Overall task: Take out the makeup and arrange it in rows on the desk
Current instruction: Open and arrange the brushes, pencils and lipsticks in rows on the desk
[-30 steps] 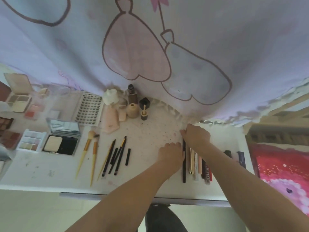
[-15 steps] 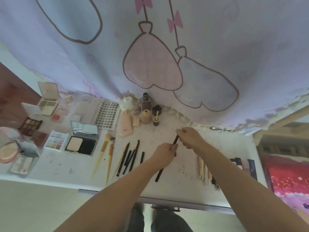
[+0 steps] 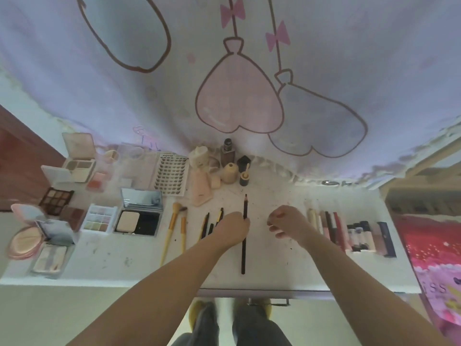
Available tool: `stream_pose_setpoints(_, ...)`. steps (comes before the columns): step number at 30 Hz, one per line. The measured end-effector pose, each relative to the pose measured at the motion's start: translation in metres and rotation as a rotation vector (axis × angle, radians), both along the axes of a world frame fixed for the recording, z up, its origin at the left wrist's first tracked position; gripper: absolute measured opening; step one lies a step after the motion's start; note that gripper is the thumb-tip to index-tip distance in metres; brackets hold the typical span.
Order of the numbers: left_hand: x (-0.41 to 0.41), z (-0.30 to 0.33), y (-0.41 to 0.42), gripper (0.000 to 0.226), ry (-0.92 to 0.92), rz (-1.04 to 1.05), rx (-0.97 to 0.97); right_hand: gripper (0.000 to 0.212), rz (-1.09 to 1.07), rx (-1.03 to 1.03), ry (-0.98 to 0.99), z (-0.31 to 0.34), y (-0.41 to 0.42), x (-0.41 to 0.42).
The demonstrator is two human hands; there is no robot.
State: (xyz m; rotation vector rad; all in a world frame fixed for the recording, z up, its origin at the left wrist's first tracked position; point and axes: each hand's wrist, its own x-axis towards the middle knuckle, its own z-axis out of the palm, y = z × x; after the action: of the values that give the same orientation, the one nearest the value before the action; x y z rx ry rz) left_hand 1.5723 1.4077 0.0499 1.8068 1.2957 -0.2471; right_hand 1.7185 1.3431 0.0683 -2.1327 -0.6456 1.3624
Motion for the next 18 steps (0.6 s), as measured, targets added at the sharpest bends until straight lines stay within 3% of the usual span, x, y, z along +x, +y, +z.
stream_pose_setpoints(4,0.005,-0.007,0.017,0.034,0.123,-0.105,0.236,0.017,0.169,-0.006,-0.391,-0.031,-0.011,-0.032)
stream_pose_setpoints(8,0.001,-0.016,0.029,0.037,0.283,-0.23,0.417,0.017,0.304,-0.085,-0.667,-0.041,-0.01,-0.056)
stream_pose_setpoints(18,-0.013,-0.036,0.037,0.042,0.3,-0.244,0.49,0.034,0.558,-0.045,-0.774,-0.047,0.006,-0.075)
